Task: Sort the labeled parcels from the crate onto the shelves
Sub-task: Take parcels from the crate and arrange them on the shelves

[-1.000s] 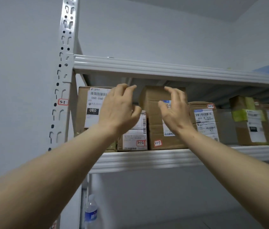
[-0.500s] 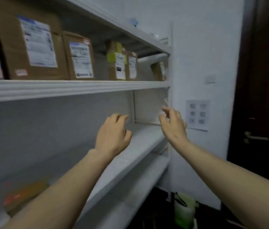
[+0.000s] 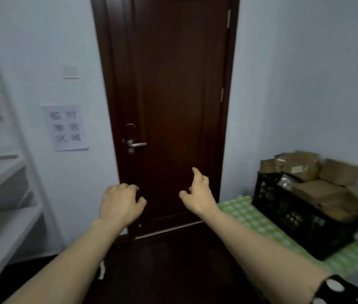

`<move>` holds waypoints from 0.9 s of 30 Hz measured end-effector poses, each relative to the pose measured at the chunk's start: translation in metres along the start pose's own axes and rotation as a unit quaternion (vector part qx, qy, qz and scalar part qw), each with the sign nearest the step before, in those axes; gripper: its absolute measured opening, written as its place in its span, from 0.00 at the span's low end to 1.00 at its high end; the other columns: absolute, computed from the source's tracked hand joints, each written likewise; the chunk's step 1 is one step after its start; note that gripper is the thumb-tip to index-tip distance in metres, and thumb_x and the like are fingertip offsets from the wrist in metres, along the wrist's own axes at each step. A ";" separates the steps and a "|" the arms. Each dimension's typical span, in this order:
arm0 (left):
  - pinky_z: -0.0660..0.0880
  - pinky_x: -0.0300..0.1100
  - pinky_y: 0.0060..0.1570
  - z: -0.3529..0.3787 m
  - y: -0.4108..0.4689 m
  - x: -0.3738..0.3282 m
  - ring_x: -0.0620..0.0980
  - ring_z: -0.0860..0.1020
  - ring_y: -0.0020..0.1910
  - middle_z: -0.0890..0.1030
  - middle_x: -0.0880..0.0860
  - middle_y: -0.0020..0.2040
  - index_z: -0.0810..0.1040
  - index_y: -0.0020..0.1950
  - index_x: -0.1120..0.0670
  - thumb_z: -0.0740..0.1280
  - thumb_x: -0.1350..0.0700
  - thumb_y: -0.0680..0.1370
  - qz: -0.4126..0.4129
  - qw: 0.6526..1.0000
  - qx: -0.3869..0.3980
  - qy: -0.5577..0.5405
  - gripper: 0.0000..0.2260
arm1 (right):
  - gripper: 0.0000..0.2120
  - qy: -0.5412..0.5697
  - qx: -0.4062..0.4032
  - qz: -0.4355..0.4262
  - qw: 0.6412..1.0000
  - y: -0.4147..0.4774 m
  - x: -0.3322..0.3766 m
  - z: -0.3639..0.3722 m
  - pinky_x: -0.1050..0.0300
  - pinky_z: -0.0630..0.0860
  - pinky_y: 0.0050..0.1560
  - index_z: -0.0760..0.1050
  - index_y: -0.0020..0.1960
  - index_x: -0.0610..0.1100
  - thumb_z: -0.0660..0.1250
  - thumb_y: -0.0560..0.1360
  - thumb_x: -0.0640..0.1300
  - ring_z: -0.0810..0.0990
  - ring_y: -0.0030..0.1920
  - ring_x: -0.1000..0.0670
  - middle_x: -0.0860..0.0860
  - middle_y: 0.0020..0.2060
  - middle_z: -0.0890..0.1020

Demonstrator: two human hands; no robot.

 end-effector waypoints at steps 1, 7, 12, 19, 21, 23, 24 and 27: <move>0.66 0.44 0.64 0.013 0.016 -0.039 0.53 0.72 0.65 0.76 0.53 0.65 0.71 0.69 0.53 0.59 0.46 0.79 0.019 1.000 0.005 -0.008 0.21 | 0.37 -0.008 -0.010 0.010 1.000 0.008 -0.029 -0.026 0.54 0.73 0.60 0.45 0.78 0.48 0.64 0.77 0.43 0.74 0.61 0.47 0.45 0.73 0.55; 0.66 0.43 0.65 0.091 0.087 -0.270 0.51 0.71 0.66 0.75 0.52 0.66 0.70 0.70 0.53 0.59 0.46 0.79 0.132 0.987 0.057 -0.070 0.21 | 0.36 -0.058 -0.065 0.130 0.988 0.037 -0.211 -0.189 0.52 0.74 0.57 0.45 0.78 0.47 0.63 0.78 0.44 0.75 0.59 0.44 0.44 0.73 0.54; 0.66 0.43 0.64 0.146 0.129 -0.402 0.53 0.70 0.66 0.74 0.53 0.66 0.69 0.71 0.52 0.59 0.46 0.79 0.190 0.970 0.119 -0.096 0.22 | 0.35 -0.052 -0.123 0.211 0.968 0.048 -0.320 -0.286 0.50 0.74 0.59 0.48 0.77 0.47 0.64 0.77 0.45 0.72 0.63 0.42 0.43 0.73 0.56; 0.72 0.45 0.59 0.217 0.201 -0.536 0.53 0.70 0.66 0.73 0.53 0.67 0.69 0.71 0.52 0.60 0.47 0.79 0.224 0.945 0.178 -0.159 0.22 | 0.34 -0.031 -0.167 0.279 0.945 0.089 -0.434 -0.351 0.54 0.75 0.54 0.49 0.77 0.48 0.63 0.77 0.44 0.74 0.61 0.42 0.43 0.71 0.58; 0.73 0.44 0.56 0.234 0.228 -0.577 0.53 0.71 0.64 0.73 0.52 0.67 0.69 0.70 0.52 0.61 0.47 0.78 0.242 0.933 0.183 -0.192 0.21 | 0.33 -0.032 -0.184 0.289 0.939 0.109 -0.463 -0.369 0.55 0.74 0.55 0.50 0.77 0.47 0.63 0.77 0.44 0.74 0.60 0.43 0.43 0.71 0.59; 0.72 0.44 0.55 0.245 0.253 -0.619 0.53 0.71 0.64 0.72 0.52 0.67 0.68 0.70 0.52 0.62 0.46 0.77 0.266 0.920 0.185 -0.223 0.23 | 0.32 -0.035 -0.205 0.301 0.931 0.128 -0.489 -0.390 0.58 0.72 0.55 0.53 0.76 0.47 0.62 0.77 0.43 0.74 0.60 0.45 0.43 0.71 0.60; 0.71 0.43 0.55 0.251 0.266 -0.641 0.53 0.71 0.64 0.72 0.52 0.67 0.68 0.71 0.53 0.63 0.46 0.77 0.275 0.912 0.192 -0.236 0.24 | 0.31 -0.031 -0.217 0.309 0.926 0.137 -0.500 -0.401 0.59 0.71 0.55 0.54 0.76 0.46 0.62 0.77 0.42 0.74 0.60 0.45 0.43 0.71 0.61; 0.72 0.43 0.55 0.269 0.300 -0.704 0.54 0.73 0.63 0.73 0.53 0.65 0.67 0.71 0.53 0.65 0.42 0.74 0.292 0.892 0.214 -0.270 0.28 | 0.29 -0.005 -0.248 0.333 0.910 0.160 -0.532 -0.434 0.56 0.73 0.58 0.57 0.75 0.45 0.62 0.77 0.40 0.75 0.55 0.47 0.43 0.70 0.64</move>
Point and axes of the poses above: each hand's wrist, its own y-axis towards the middle knuckle, its own z-axis out of the palm, x = y × z, the point moved 10 cm from there along y, towards the middle knuckle
